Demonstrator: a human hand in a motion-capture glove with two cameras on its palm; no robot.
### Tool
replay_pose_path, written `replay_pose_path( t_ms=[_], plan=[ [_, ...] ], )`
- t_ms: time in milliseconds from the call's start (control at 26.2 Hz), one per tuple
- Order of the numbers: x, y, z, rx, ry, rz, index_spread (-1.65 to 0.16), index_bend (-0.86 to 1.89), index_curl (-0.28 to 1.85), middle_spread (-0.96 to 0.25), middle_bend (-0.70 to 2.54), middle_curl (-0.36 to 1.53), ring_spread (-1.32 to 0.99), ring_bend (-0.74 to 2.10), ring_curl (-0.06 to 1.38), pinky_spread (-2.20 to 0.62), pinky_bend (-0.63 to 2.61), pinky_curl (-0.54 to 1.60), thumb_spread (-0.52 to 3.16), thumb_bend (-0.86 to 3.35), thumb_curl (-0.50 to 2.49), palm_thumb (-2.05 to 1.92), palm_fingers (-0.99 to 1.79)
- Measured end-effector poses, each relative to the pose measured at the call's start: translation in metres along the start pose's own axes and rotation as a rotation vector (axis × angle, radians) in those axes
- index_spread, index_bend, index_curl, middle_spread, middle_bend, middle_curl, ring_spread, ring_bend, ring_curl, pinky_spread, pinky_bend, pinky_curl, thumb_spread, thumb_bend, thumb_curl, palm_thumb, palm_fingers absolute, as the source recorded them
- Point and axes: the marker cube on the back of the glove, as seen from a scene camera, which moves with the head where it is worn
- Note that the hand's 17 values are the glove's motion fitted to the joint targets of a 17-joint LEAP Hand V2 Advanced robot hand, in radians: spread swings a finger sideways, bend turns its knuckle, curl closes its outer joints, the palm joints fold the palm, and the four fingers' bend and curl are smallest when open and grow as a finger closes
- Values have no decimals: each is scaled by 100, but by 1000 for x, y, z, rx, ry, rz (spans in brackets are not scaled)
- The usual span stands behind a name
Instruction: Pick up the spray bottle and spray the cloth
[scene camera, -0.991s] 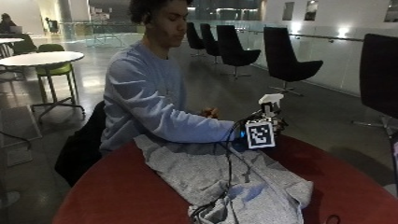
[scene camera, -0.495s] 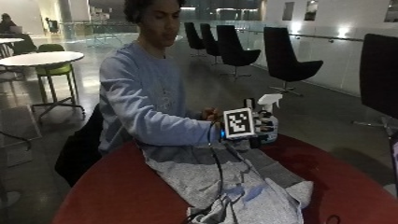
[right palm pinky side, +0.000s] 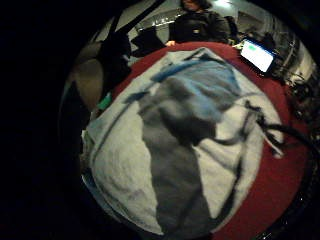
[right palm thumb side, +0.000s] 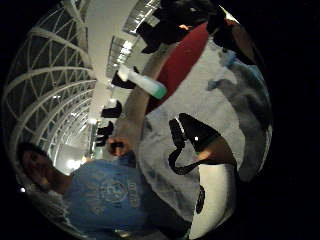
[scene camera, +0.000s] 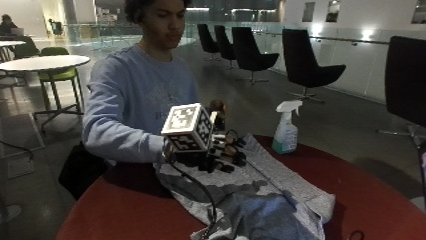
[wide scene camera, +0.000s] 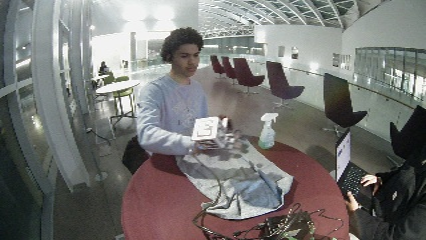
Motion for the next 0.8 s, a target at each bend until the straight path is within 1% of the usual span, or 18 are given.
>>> replay_pose_path(
  t_ms=[152,305,495,800],
  plan=[
    [54,26,-33,6,153,52,-32,13,29,-4,31,44,-2,32,35,16,18,34,97,-3,46,77,77],
    [84,46,-49,-2,263,79,-33,13,28,-4,31,44,-1,32,35,16,18,34,98,-3,45,76,77],
    [100,59,-58,-8,280,101,-33,12,28,-3,32,44,-1,32,35,17,18,33,100,-3,43,76,77],
    [107,62,-60,8,266,107,-34,12,27,-4,33,44,-1,34,35,17,17,32,101,-3,42,74,79]
  ],
)
